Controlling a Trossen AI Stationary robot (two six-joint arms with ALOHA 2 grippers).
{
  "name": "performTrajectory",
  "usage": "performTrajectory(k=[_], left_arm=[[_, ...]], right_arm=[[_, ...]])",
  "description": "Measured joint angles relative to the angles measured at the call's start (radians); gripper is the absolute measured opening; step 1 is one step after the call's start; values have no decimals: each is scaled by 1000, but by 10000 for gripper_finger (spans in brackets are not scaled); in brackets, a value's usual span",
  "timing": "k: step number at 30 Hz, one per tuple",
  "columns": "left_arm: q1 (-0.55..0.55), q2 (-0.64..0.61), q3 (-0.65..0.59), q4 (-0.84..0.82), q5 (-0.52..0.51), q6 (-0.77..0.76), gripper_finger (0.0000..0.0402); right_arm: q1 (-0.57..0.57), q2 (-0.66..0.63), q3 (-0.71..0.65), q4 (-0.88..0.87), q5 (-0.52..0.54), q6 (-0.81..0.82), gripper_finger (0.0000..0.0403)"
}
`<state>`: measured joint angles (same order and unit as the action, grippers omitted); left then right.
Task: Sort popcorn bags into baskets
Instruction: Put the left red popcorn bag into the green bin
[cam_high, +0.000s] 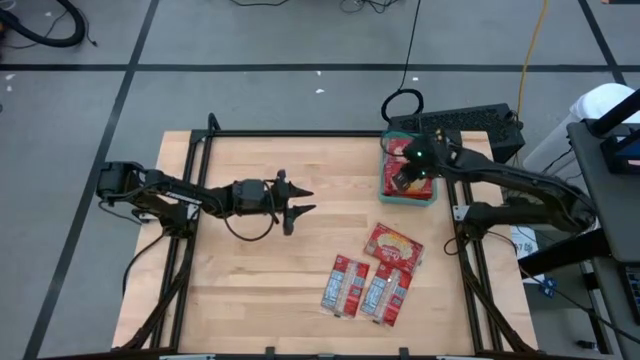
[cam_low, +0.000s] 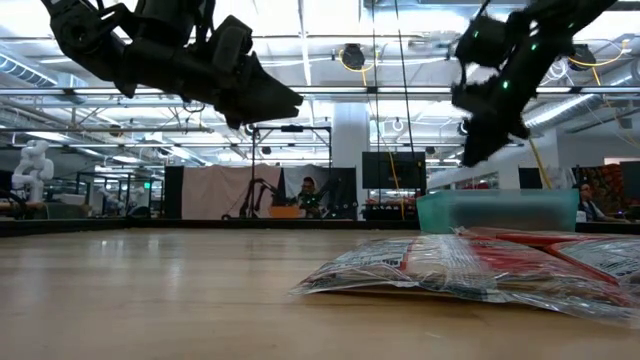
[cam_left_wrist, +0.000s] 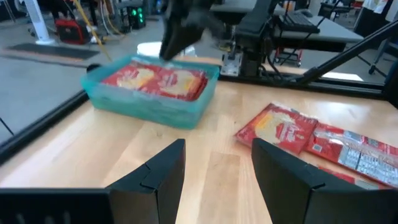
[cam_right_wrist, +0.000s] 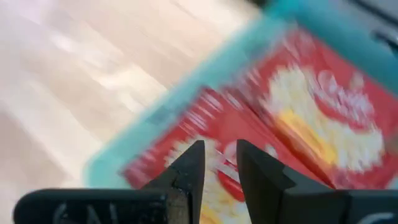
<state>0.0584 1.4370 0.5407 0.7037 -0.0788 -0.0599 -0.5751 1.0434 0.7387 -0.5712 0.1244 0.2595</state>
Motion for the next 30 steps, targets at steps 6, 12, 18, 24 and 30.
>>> performTrajectory(k=[6, 12, 18, 24, 30], left_arm=[[-69, 1, 0, -56, 34, 0, 187], [-169, 1, 0, -59, 51, 15, 228], [-240, 1, 1, -59, 33, 14, 287], [-324, 87, 53, -49, -33, -1, 281], [-389, 261, 158, -72, -54, 5, 245]], right_arm=[[161, -80, -4, 143, -27, -98, 84], [311, -80, -72, 370, -20, -180, 84], [374, -79, -146, 534, -18, -220, 84], [397, -79, -167, 555, -16, -196, 84], [433, -80, -167, 575, -16, -191, 84]])
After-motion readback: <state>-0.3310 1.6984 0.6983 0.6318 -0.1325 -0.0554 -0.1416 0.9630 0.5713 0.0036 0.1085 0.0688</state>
